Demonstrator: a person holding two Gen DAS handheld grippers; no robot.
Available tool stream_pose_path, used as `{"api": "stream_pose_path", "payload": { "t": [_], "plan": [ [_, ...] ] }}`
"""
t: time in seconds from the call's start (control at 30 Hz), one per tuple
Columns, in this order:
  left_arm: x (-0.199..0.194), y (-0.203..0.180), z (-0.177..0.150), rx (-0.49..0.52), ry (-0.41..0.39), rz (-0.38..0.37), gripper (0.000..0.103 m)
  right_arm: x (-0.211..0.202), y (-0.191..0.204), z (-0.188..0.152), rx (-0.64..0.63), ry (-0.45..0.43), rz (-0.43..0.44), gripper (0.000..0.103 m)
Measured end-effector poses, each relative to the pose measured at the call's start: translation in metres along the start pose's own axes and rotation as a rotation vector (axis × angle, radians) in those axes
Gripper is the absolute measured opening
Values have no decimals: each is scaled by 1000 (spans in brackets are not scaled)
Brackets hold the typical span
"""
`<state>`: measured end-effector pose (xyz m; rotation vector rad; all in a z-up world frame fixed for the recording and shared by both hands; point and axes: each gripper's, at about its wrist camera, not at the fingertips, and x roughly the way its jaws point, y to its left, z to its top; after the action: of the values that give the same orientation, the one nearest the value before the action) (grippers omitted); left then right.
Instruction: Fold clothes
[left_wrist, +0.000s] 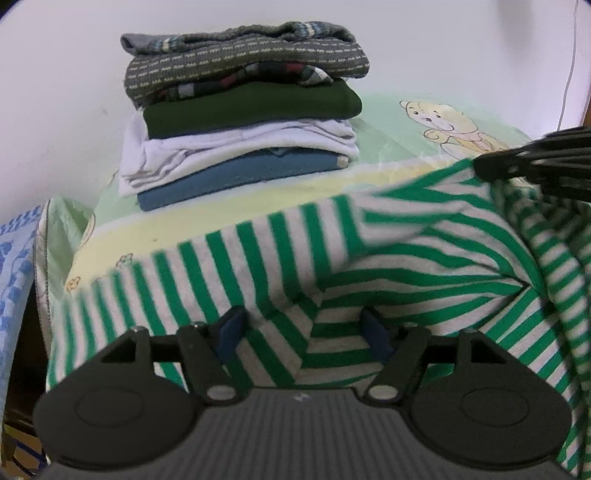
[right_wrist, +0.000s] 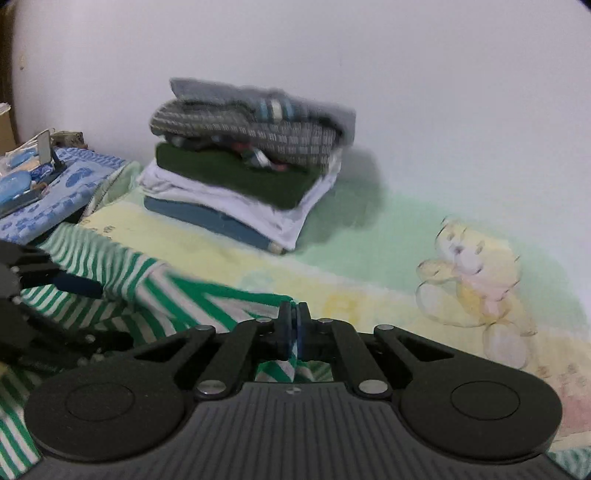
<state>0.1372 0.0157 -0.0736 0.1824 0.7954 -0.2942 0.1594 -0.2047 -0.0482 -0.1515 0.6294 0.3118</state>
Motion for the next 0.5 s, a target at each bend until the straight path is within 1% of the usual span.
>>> {"api": "stream_pose_path", "payload": {
  "t": [0.03,0.1,0.13,0.17,0.2,0.27,0.3,0.33,0.4,0.47,0.5],
  "plan": [
    [1,0,1,-1,1,2,76,8,-2,1,-2,10,-7,0],
    [0,-2,2,17,6,12,76,28,8,-11,-94,54,-30,1],
    [-1,-2,2,26,8,17,76,30,10,-15,-119,48,-21,1],
    [-1,-3,2,35,10,23,76,26,9,-17,-120,27,-19,6],
    [-2,-4,3,45,12,28,75,17,5,-16,-81,4,-12,10],
    [-9,-10,3,92,8,42,70,-5,-7,-13,14,-44,13,35],
    [-15,-14,3,117,-8,35,71,-17,-14,-11,68,-68,30,40],
    [-21,-18,4,143,-24,28,71,-27,-17,-10,100,-81,45,42],
    [-27,-29,6,185,-47,-3,75,-45,-22,-14,113,-35,70,42],
    [-29,-40,9,225,-59,-22,75,-63,-28,-22,119,6,79,42],
    [-27,-46,10,248,-63,-19,75,-71,-32,-32,133,35,77,42]
  ]
}}
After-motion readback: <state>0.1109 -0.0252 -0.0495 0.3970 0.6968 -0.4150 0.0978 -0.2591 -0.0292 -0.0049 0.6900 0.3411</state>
